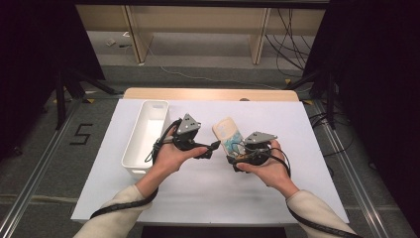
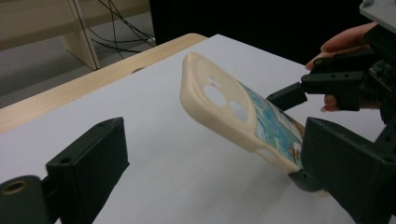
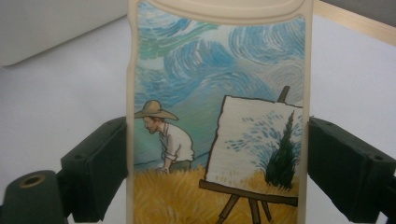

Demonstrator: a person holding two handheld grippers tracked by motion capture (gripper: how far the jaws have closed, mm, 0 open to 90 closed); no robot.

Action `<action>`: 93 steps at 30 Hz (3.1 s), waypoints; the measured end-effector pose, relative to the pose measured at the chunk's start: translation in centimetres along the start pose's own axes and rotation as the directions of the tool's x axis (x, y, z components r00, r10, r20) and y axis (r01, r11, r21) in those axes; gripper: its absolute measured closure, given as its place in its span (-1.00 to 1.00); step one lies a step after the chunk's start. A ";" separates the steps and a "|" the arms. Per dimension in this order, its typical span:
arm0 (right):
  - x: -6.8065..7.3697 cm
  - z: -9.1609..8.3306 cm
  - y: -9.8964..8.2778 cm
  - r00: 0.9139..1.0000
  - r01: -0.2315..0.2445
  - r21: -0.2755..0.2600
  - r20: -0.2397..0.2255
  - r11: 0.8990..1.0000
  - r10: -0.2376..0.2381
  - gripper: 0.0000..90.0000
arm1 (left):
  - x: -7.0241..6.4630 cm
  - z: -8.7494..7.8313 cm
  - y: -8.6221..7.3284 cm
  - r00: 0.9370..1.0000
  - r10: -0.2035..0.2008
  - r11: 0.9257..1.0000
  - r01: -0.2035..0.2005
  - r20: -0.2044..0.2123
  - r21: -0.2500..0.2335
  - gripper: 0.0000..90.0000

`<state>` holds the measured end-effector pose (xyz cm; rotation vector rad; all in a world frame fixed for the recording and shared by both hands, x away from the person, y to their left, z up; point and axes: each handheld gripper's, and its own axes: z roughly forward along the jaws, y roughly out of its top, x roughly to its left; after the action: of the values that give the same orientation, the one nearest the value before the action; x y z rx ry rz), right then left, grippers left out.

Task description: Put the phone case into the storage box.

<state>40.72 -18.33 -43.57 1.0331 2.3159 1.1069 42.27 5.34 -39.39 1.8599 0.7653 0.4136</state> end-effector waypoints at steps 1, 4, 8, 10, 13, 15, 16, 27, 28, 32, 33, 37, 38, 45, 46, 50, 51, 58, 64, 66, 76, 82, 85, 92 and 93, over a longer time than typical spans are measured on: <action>0.0 0.0 0.0 1.000 0.000 0.000 -0.001 1.000 0.000 -0.72 | 0.0 0.3 0.2 1.000 -0.002 1.000 0.002 0.002 -0.001 -0.81; 0.1 0.0 0.0 1.000 0.008 -0.004 -0.004 1.000 -0.008 -0.72 | 0.0 0.7 0.6 1.000 -0.008 1.000 0.008 0.003 -0.003 -0.77; 0.2 0.0 0.0 1.000 0.009 0.000 -0.008 1.000 -0.009 -0.72 | 0.1 1.2 1.1 1.000 -0.016 1.000 0.016 0.013 -0.010 -0.68; 0.3 0.0 0.0 1.000 0.013 -0.003 -0.008 1.000 -0.013 -0.72 | 0.1 1.6 1.3 1.000 -0.019 1.000 0.019 0.017 -0.010 -0.66; 0.4 -0.1 0.1 1.000 0.014 -0.006 -0.007 1.000 -0.014 -0.72 | 0.1 2.1 1.5 0.999 -0.025 1.000 0.025 0.021 0.001 -0.64; 0.3 -0.2 0.1 1.000 0.021 -0.011 -0.007 1.000 -0.021 -0.72 | 0.2 2.5 1.7 0.999 -0.029 1.000 0.029 0.023 0.006 -0.61; 0.4 -0.2 0.1 1.000 0.020 -0.011 -0.007 1.000 -0.021 -0.72 | 0.2 2.6 1.8 0.999 -0.023 1.000 0.022 0.025 0.013 -0.58; 0.5 -0.3 0.2 0.999 0.035 -0.023 -0.003 0.999 -0.035 -0.72 | 0.8 4.0 2.7 0.998 -0.056 0.997 0.054 0.037 0.051 -0.45; 0.6 -0.3 0.2 0.999 0.035 -0.024 -0.003 0.999 -0.035 -0.72 | 0.8 4.0 2.7 0.998 -0.057 0.997 0.055 0.039 0.054 -0.43; 0.7 -0.4 0.2 0.999 0.042 -0.031 0.000 0.999 -0.042 -0.72 | 1.0 4.2 3.0 0.997 -0.067 0.996 0.065 0.041 0.064 -0.37; 0.7 -0.4 0.2 0.999 0.045 -0.030 0.001 0.999 -0.045 -0.72 | 1.1 4.3 3.1 0.996 -0.075 0.995 0.072 0.041 0.062 -0.35; 0.8 -0.4 0.3 0.999 0.050 -0.034 0.002 0.998 -0.050 -0.72 | 1.2 4.4 3.3 0.995 -0.087 0.994 0.084 0.052 0.064 -0.28; 0.8 -0.4 0.3 0.999 0.052 -0.035 0.002 0.998 -0.052 -0.72 | 1.2 4.5 3.4 0.995 -0.088 0.994 0.084 0.054 0.069 -0.25; 0.8 -0.5 0.3 0.998 0.063 -0.043 0.008 0.997 -0.063 -0.72 | 1.2 5.0 3.3 0.991 -0.115 0.990 0.110 0.063 0.086 -0.15; 0.8 -0.5 0.4 0.998 0.068 -0.045 0.009 0.997 -0.067 -0.72 | 1.2 5.0 3.3 0.991 -0.116 0.990 0.109 0.066 0.092 -0.14; 0.8 -0.5 0.4 0.997 0.071 -0.050 0.013 0.996 -0.070 -0.72 | 1.2 5.2 3.3 0.988 -0.137 0.986 0.128 0.077 0.104 -0.10; 0.8 -0.5 0.4 0.997 0.073 -0.050 0.013 0.996 -0.072 -0.72 | 1.2 5.2 3.3 0.987 -0.138 0.986 0.130 0.078 0.106 -0.08; 1.0 -0.5 0.4 0.996 0.083 -0.051 0.019 0.995 -0.082 -0.72 | 1.0 5.4 3.4 0.983 -0.160 0.982 0.149 0.091 0.119 0.08; 0.9 -0.5 0.3 0.996 0.085 -0.048 0.023 0.995 -0.084 -0.73 | 1.1 5.2 3.6 0.973 -0.204 0.975 0.193 0.104 0.112 0.26; 1.0 -0.4 0.3 0.996 0.087 -0.043 0.024 0.995 -0.086 -0.73 | 1.1 5.0 3.7 0.969 -0.215 0.973 0.203 0.119 0.109 0.34; 0.6 0.1 0.2 0.995 0.094 -0.069 0.022 0.993 -0.093 -0.77 | -0.1 4.1 4.7 0.958 -0.208 0.978 0.204 0.200 0.042 0.77; 0.1 -0.1 0.4 0.997 0.083 -0.088 0.008 0.993 -0.082 -0.79 | 0.3 3.7 5.0 0.961 -0.190 0.982 0.189 0.199 0.024 0.77; -0.1 -0.1 0.3 0.997 0.080 -0.076 -0.014 0.994 -0.081 -0.79 | 0.5 3.3 5.1 0.967 -0.169 0.986 0.168 0.189 0.019 0.77; -0.3 0.1 0.1 0.994 0.096 -0.045 -0.049 0.994 -0.098 -0.84 | 0.9 2.4 4.9 0.973 -0.138 0.990 0.137 0.187 0.020 0.78; -0.4 0.1 0.1 0.994 0.094 -0.047 -0.051 0.994 -0.097 -0.84 | 1.0 2.2 4.8 0.972 -0.136 0.991 0.134 0.191 0.022 0.78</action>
<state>41.10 -18.49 -43.52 0.8774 2.3444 1.1554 45.82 3.21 -36.00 1.8127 0.7572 0.1411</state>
